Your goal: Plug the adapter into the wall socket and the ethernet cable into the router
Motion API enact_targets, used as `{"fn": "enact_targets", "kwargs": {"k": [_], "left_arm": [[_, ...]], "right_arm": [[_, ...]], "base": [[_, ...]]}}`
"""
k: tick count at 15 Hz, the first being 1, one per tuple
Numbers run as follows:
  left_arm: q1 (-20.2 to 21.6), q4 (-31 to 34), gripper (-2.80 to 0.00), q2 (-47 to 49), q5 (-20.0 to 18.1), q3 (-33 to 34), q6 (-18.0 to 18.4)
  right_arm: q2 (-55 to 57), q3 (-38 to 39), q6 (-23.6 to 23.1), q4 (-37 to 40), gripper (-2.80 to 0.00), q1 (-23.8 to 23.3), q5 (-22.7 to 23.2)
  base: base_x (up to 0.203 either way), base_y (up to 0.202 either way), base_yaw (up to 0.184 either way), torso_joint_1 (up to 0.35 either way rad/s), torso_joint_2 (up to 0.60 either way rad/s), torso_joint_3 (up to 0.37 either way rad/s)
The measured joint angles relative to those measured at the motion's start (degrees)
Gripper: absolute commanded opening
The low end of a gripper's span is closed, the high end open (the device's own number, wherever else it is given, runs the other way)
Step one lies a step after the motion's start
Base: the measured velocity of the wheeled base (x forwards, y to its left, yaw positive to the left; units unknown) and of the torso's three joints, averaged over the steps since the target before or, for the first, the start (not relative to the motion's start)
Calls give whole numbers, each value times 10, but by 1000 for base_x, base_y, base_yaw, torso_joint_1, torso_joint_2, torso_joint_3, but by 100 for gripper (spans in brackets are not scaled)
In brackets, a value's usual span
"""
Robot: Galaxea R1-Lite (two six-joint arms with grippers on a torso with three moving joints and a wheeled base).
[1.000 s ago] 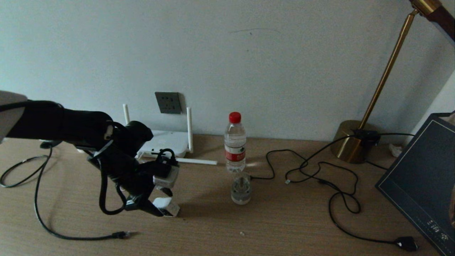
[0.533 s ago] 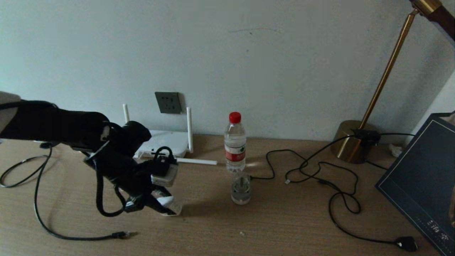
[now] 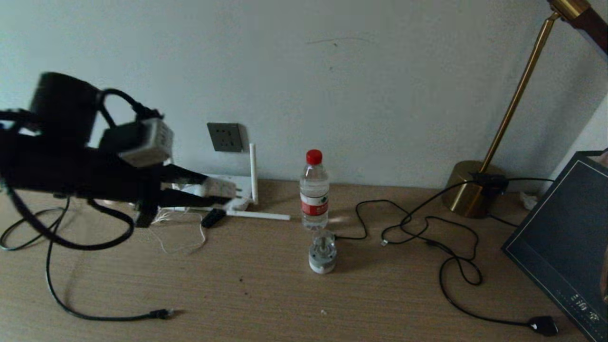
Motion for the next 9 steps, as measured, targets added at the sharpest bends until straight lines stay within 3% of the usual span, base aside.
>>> {"fn": "enact_targets", "kwargs": {"k": [1, 3, 5, 7, 9], "left_arm": [[4, -4, -280, -38, 7, 7, -67], [10, -22, -280, -112, 49, 33, -236], [15, -77, -280, -166, 102, 109, -385], [18, -184, -280, -199, 153, 224, -481], [20, -334, -280, -203, 208, 326, -529]], "right_arm": [[0, 0, 0, 0, -280, 0, 0], [0, 0, 0, 0, -280, 0, 0], [0, 0, 0, 0, -280, 0, 0], [0, 0, 0, 0, -280, 0, 0], [0, 0, 0, 0, -280, 0, 0]], "base": [[0, 0, 0, 0, 0, 0], [0, 0, 0, 0, 0, 0], [0, 0, 0, 0, 0, 0], [0, 0, 0, 0, 0, 0], [0, 0, 0, 0, 0, 0]]}}
